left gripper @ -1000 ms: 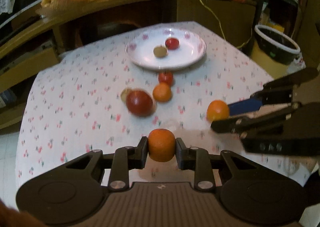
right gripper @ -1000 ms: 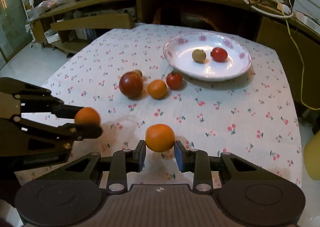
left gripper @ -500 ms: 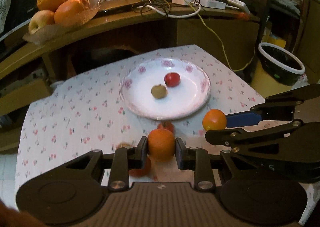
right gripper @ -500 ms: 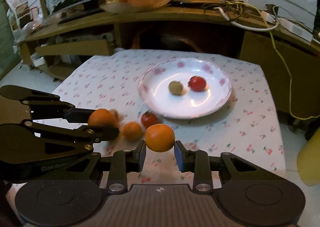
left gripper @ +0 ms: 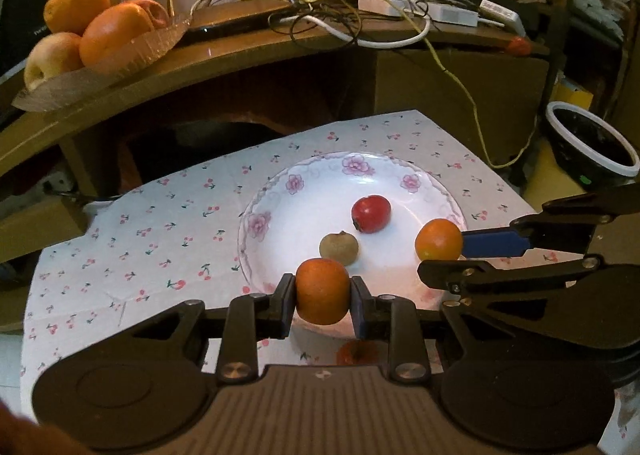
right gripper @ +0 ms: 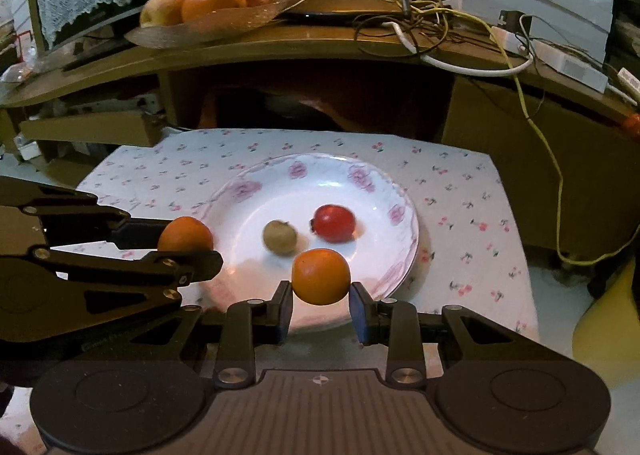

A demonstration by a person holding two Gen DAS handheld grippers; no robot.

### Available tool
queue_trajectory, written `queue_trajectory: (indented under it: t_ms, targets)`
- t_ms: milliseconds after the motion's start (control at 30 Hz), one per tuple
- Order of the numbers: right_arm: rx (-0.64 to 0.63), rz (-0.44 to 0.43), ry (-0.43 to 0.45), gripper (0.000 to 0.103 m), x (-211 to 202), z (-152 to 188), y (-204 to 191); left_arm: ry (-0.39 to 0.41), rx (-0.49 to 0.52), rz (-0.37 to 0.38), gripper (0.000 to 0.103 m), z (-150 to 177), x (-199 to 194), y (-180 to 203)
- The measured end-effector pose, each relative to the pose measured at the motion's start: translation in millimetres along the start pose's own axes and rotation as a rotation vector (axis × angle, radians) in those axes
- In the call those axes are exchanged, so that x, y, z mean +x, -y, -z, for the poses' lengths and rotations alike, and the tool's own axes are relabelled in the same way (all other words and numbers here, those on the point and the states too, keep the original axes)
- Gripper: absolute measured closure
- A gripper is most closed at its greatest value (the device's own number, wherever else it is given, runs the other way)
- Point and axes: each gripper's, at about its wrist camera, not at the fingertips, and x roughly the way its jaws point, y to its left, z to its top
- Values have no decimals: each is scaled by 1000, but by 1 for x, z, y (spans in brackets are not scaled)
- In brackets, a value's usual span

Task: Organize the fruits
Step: 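Carry both oranges into the white plate and open both grippers, then move both grippers back from the plate toward the remaining fruit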

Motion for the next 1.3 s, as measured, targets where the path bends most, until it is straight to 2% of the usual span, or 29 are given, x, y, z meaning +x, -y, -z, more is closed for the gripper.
queue_trajectory:
  t_ms: [400,600,933,1300]
  targets:
    - [-11,2,-43,68,31,-8,8,-36,-33,-4,70,-5,30,-7]
    - [-3,9,-18,67,32,-10,11,-47,-25,-10,69,-5,34,-7]
    - [7,12,6,62,26,-13,14,-8,-27,-16,68,-9,24,-9]
    - [17,27,25,61,15,-11,19,29,-47,-30,68,-10,5,-19]
